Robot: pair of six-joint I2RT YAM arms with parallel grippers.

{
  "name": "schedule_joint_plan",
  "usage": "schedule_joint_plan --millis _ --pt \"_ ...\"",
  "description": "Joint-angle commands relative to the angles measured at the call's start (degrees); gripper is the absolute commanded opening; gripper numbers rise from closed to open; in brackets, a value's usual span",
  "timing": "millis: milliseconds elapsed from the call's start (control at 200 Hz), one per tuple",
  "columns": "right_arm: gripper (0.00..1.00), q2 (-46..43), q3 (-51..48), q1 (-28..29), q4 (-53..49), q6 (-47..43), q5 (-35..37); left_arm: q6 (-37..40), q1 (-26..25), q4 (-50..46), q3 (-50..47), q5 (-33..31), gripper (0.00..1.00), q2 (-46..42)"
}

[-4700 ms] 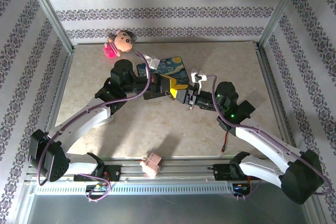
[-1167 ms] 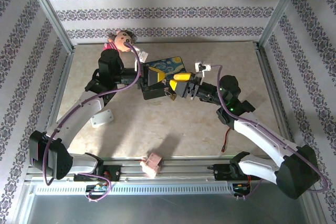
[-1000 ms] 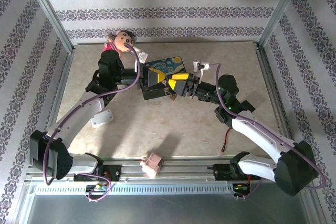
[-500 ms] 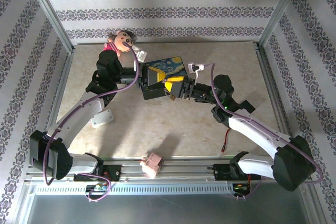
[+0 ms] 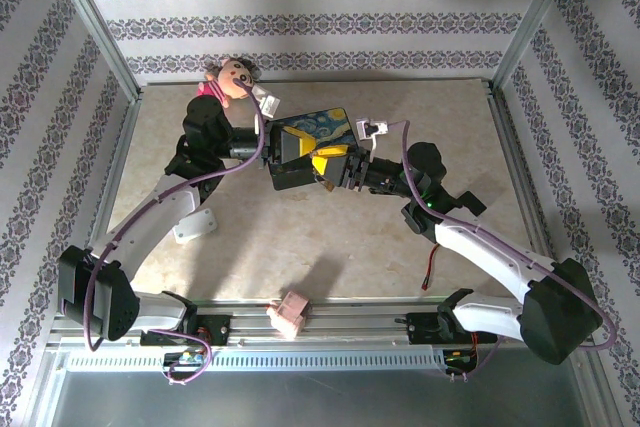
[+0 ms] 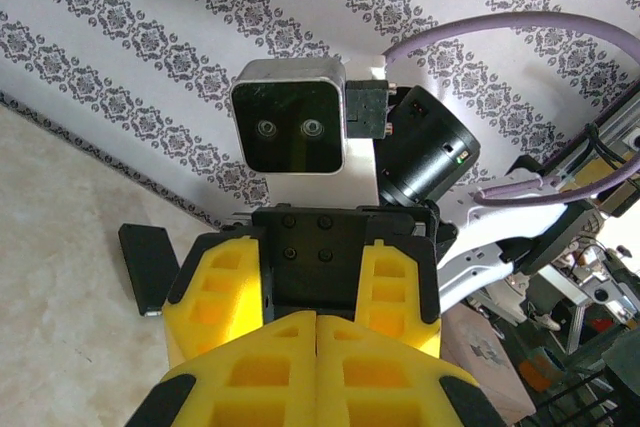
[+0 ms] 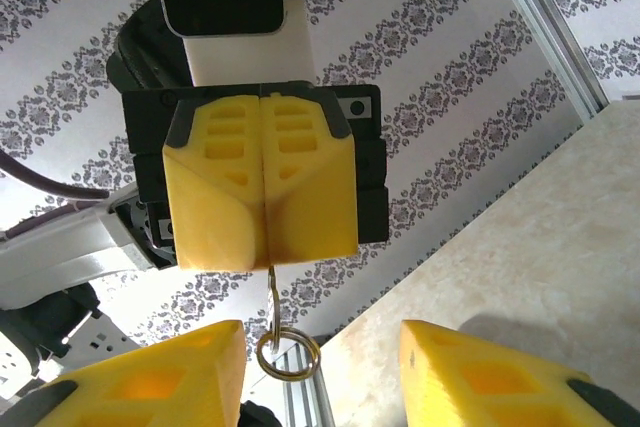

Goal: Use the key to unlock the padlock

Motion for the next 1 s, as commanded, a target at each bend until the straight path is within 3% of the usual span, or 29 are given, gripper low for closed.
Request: schedule_joint_plan --millis 0,630,994 --pt "0.41 -0.23 2.44 0.75 3.30 -0.94 -1.38 -0.67 0.75 3.60 -0.39 1.58 0.00 0.13" --pt "0.26 1.63 3.33 1.63 4.37 -0.78 -1.77 -1.28 0.75 4.30 -0.77 0.97 0.00 -0.24" --pt "0.00 0.73 2.42 1.33 4.37 -0.58 -0.41 -1.72 0.92 4.11 -0.75 -0.44 0.00 -0.24"
